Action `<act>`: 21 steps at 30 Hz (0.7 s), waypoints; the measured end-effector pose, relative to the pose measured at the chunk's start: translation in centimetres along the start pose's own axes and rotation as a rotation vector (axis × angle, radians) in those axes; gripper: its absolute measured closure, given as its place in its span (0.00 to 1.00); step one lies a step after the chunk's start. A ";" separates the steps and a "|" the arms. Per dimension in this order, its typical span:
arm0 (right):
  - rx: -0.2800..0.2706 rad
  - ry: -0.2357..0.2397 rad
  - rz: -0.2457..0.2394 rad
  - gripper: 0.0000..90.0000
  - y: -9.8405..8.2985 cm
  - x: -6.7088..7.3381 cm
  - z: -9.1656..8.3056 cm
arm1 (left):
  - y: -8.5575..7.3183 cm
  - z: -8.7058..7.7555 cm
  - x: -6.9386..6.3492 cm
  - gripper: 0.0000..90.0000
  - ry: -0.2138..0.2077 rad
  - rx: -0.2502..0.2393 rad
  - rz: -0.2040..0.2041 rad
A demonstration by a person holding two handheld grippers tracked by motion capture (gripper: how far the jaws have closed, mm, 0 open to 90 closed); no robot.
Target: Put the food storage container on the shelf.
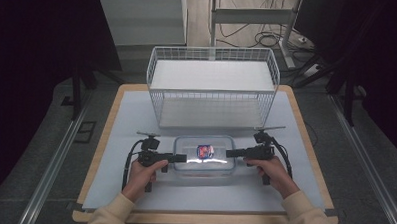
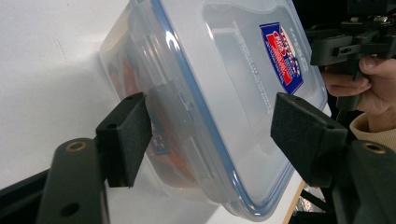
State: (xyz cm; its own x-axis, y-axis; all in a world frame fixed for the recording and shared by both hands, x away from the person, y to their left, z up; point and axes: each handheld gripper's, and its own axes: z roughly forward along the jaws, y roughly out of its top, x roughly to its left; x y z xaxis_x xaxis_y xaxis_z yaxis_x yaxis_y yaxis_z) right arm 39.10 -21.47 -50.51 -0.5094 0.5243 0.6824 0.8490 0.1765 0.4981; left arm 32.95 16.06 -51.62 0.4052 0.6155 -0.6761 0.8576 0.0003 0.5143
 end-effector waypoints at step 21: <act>-0.069 -0.027 -0.117 0.53 -2.0 2.0 -1.4 | -1.7 -1.6 -0.4 0.50 -0.044 -0.057 0.096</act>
State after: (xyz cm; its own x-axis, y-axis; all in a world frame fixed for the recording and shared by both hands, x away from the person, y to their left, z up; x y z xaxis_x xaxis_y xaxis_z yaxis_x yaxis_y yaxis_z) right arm 36.19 -21.93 -49.38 -0.5998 0.5256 0.6033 0.7718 0.1811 0.6096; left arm 30.83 17.11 -51.37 0.4991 0.5798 -0.6440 0.7952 -0.0113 0.6062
